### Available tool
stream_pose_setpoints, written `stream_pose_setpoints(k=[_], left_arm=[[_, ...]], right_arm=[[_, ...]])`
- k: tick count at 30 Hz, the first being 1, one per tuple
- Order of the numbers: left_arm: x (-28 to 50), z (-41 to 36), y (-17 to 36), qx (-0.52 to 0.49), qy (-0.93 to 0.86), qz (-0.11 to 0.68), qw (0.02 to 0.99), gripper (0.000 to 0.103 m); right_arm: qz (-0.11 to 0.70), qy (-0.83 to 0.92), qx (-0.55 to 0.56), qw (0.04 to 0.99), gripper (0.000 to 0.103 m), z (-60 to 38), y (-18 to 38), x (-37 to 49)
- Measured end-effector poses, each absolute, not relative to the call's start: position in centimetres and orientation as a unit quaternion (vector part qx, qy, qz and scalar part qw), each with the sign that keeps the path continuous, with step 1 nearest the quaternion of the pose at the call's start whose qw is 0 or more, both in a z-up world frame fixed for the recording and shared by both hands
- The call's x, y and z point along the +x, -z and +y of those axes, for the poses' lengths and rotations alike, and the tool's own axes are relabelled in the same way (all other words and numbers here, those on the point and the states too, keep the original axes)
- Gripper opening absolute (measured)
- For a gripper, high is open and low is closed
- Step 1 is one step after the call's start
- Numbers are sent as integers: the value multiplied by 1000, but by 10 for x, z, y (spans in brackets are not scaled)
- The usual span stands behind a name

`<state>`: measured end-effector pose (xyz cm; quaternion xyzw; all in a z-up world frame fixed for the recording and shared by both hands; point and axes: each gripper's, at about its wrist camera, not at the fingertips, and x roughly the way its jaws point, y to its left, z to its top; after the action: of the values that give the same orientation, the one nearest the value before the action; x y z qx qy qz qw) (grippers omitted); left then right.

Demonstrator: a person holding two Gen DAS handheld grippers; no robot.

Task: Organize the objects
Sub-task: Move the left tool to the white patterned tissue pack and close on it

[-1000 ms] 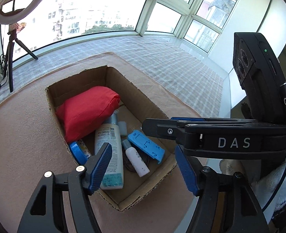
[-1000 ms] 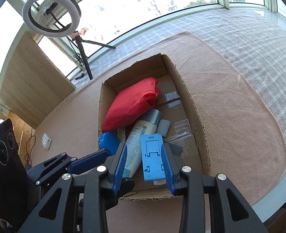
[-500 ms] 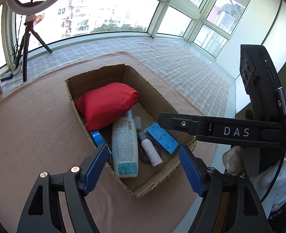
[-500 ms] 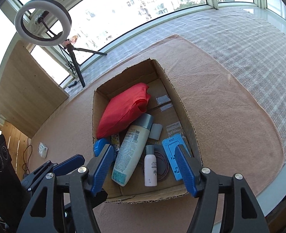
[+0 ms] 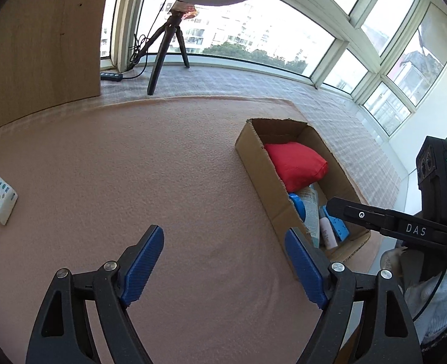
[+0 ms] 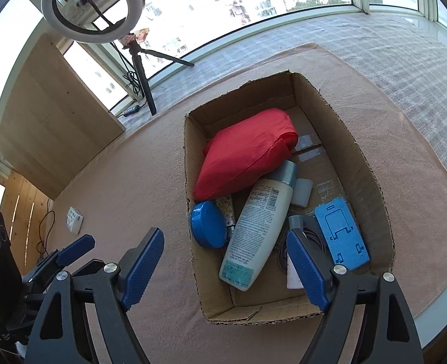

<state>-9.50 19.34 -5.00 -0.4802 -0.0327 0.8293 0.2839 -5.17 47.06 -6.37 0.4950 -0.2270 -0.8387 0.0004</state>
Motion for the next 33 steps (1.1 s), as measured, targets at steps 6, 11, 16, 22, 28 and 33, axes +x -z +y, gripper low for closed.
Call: stream_pose_setpoints(k=[6, 11, 16, 22, 28, 33], left_arm=[[-124, 111, 55, -487, -846, -58, 208, 85], [-152, 45, 60, -494, -851, -86, 155, 85], [-183, -7, 67, -497, -855, -98, 111, 85], [-227, -45, 81, -506, -853, -106, 77, 85], [-262, -70, 102, -514, -846, -133, 50, 84], [-282, -72, 112, -519, -844, -129, 36, 83]], right_arm=[[-208, 847, 489, 33, 80, 429, 59, -62], [-190, 858, 476, 44, 80, 399, 54, -66], [-181, 856, 480, 58, 80, 373, 55, -70], [-160, 847, 503, 60, 80, 350, 62, -72], [-155, 841, 515, 61, 80, 336, 69, -70], [-158, 836, 523, 52, 80, 338, 75, -66]])
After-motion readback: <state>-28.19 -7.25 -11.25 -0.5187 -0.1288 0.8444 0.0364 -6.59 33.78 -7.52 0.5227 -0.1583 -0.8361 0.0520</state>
